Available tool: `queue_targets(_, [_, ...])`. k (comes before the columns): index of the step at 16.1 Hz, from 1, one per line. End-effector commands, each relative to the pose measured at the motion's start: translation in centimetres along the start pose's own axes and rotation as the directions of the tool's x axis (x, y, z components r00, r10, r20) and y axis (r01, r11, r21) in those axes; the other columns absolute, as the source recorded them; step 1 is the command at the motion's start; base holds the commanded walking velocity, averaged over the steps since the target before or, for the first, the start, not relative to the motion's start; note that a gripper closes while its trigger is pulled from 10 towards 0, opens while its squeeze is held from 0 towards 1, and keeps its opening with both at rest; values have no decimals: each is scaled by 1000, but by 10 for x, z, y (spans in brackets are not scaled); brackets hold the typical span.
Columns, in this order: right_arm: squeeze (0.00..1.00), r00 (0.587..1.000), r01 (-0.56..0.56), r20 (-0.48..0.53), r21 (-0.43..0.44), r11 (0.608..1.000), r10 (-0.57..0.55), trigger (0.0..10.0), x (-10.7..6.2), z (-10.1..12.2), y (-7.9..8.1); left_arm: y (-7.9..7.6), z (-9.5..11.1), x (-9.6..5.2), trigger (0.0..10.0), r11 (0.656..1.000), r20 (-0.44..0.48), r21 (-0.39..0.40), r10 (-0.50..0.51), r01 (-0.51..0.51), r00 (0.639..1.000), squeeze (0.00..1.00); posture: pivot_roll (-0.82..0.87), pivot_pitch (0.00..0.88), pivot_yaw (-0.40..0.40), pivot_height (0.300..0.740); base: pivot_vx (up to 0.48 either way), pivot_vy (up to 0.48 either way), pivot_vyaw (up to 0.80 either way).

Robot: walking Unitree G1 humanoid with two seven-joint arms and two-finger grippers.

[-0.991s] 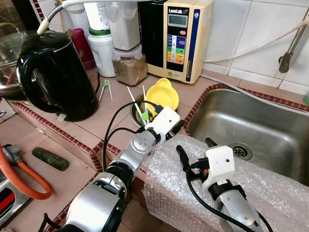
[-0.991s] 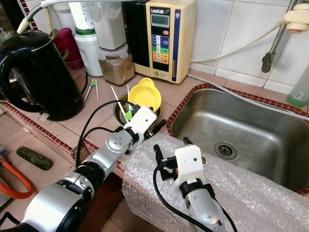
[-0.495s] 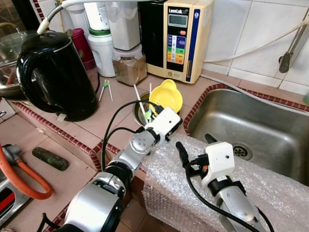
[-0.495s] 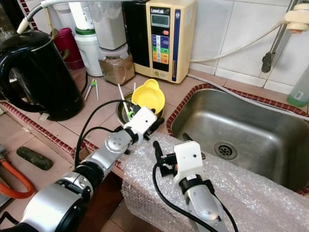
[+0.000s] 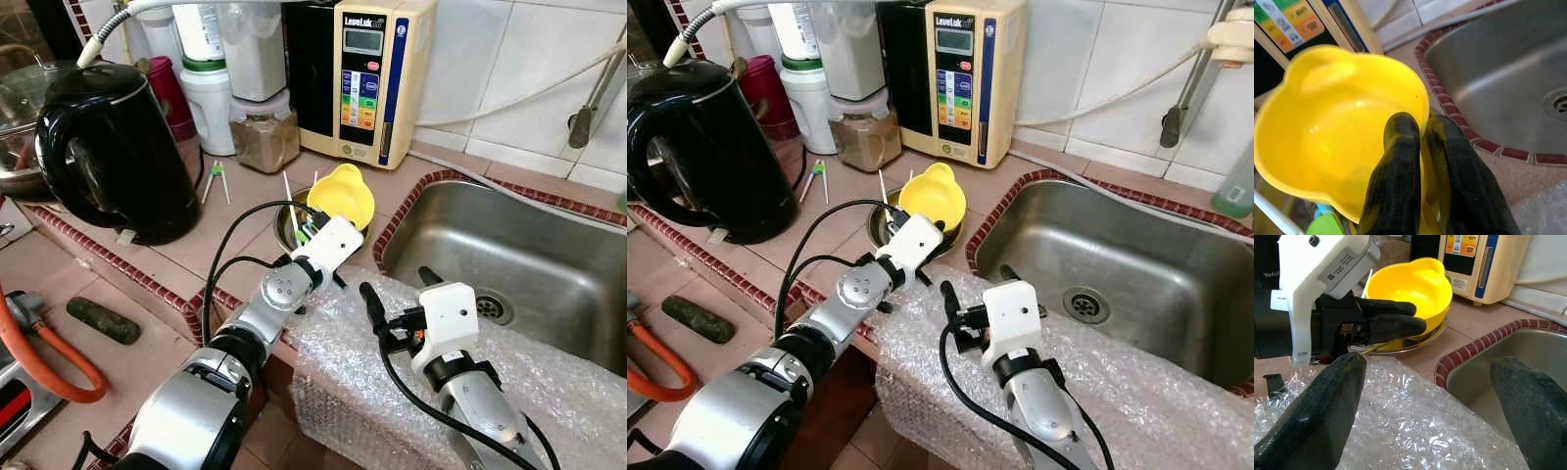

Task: Kitchen organization

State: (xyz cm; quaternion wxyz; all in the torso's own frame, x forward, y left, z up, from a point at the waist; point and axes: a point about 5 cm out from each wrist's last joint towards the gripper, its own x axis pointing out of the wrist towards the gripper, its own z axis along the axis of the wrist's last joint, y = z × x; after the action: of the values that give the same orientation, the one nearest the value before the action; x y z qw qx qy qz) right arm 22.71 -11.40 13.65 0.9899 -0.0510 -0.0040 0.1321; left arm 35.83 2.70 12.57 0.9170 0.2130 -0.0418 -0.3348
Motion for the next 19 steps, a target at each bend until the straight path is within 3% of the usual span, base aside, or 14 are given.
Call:
queue_targets(1, [0,1000,-12,-8,5,1000,12,10000,1,0,0,-2,1,0,0,1000,15,14,-2,2,1000,0,-48,0,51,740,0,0,0])
queue_targets(10, [0,1000,-8,-8,-9,1000,8,10000,1,0,-4,-10,-2,-3,0,999,32,16,-35,34,999,0,-61,0,48,740,0,0,0])
queue_targets(15, [0,1000,-1,26,-9,1000,2,10000,9,8,-10,-10,16,-9,0,994,232,95,35,-58,972,0,-49,0,32,740,0,0,0])
queue_targets(18, [0,999,17,51,-5,1000,-16,10000,17,15,-17,-17,12,-16,0,994,263,94,37,-63,964,0,-42,0,25,740,0,0,0])
queue_targets(19, [0,998,18,56,-6,1000,-18,10000,17,16,-19,-15,8,-16,10000,993,241,83,60,-83,969,0,-37,0,20,740,0,0,0])
